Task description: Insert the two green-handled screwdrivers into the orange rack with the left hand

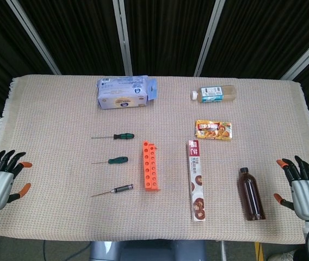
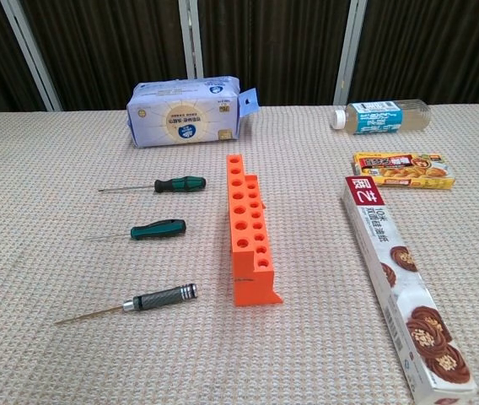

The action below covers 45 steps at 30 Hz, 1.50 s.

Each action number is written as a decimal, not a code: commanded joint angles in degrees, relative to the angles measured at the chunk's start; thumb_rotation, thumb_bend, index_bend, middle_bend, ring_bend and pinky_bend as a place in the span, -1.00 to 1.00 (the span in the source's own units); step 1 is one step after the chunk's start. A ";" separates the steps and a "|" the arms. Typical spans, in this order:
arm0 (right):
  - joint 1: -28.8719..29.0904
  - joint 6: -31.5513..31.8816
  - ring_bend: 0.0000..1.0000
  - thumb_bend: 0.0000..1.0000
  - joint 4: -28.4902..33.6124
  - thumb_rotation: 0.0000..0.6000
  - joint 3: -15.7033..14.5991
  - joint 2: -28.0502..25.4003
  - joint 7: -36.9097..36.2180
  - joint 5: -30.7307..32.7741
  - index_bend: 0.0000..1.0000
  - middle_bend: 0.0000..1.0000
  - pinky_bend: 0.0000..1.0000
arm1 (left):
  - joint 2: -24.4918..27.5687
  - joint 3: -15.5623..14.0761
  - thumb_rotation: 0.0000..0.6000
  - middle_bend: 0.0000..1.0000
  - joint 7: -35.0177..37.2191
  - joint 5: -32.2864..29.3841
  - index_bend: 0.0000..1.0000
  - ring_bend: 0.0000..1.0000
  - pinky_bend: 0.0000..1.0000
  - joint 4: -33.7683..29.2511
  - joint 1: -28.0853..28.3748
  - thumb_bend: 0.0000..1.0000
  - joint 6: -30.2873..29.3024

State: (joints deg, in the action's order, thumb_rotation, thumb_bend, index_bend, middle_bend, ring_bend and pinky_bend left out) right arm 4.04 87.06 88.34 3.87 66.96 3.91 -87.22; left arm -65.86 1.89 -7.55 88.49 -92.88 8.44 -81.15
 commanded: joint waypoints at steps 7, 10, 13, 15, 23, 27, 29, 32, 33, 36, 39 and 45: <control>-0.07 0.13 -0.97 -1.00 0.16 1.00 -0.09 -0.04 0.06 -0.26 -0.68 -0.70 -0.75 | 1.39 2.80 1.00 -0.72 -3.16 -0.88 -0.24 -0.84 -0.97 -6.04 9.83 -0.25 12.82; -0.22 0.29 -0.97 -1.00 0.13 1.00 -0.18 -0.02 -0.06 -0.29 -0.68 -0.70 -0.75 | 0.09 4.55 1.00 -0.72 -5.89 -3.60 -0.22 -0.86 -0.98 -7.20 13.53 -0.30 17.54; -0.39 0.43 -0.97 -1.00 0.15 1.00 -0.28 -0.09 -0.08 -0.33 -0.68 -0.70 -0.75 | -2.13 6.12 1.00 -0.73 -10.89 -6.58 -0.23 -0.87 -0.99 -7.53 17.21 -0.40 21.50; -0.44 0.45 -0.97 -1.00 0.18 1.00 -0.29 -0.10 -0.07 -0.30 -0.68 -0.70 -0.75 | -3.50 6.73 1.00 -0.73 -13.97 -8.27 -0.23 -0.88 -1.00 -7.58 18.90 -0.54 22.96; -0.66 0.53 -0.97 -1.00 0.00 1.00 -0.53 -0.09 -0.64 -0.51 -0.68 -0.70 -0.75 | -12.46 9.17 1.00 -0.76 -26.93 -16.37 -0.17 -0.95 -1.00 -5.09 26.65 -0.56 26.94; -0.68 0.52 -0.97 -1.00 -0.10 1.00 -0.61 -0.04 -0.78 -0.67 -0.68 -0.70 -0.75 | -16.09 9.71 1.00 -0.79 -32.13 -21.44 -0.16 -0.98 -1.00 -4.96 28.67 -0.37 26.68; -0.72 0.50 -0.97 -1.00 -0.18 1.00 -0.61 0.01 -0.88 -0.60 -0.68 -0.70 -0.75 | -18.06 10.10 1.00 -0.81 -35.29 -24.89 -0.15 -1.00 -1.00 -5.27 29.86 -0.32 26.03; -0.86 0.39 -0.97 -1.00 -0.44 1.00 -0.67 0.03 -1.11 -0.34 -0.68 -0.70 -0.75 | -22.47 10.65 1.00 -0.83 -41.05 -30.45 -0.16 -1.00 -1.00 -4.43 32.38 -0.30 24.37; -0.89 0.37 -0.97 -1.00 -0.50 1.00 -0.67 0.02 -1.18 -0.31 -0.68 -0.70 -0.75 | -23.50 10.74 1.00 -0.83 -42.69 -32.10 -0.16 -1.00 -1.00 -4.13 33.01 -0.30 23.68; -0.98 0.31 -0.97 -1.00 -0.67 1.00 -0.70 -0.03 -1.35 -0.16 -0.68 -0.70 -0.75 | -26.35 10.82 1.00 -0.86 -47.68 -36.68 -0.18 -1.00 -1.00 -2.97 35.15 -0.29 21.54; -1.10 0.29 -0.97 -1.00 -0.75 1.00 -0.70 -0.08 -1.44 0.01 -0.68 -0.70 -0.75 | -29.35 11.06 1.00 -0.88 -52.11 -40.88 -0.19 -1.00 -1.00 -1.06 37.28 -0.29 18.99; -1.40 0.36 -0.97 -1.00 -0.70 1.00 -0.77 -0.26 -1.51 0.24 -0.68 -0.70 -0.75 | -32.45 11.24 1.00 -0.91 -54.59 -46.36 -0.21 -1.00 -1.00 2.04 39.73 -0.30 17.49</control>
State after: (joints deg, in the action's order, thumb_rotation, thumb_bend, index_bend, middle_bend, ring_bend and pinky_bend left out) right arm 2.66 87.41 87.63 3.10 66.71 2.39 -86.99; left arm -97.35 13.00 -61.51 43.54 -91.99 47.23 -63.48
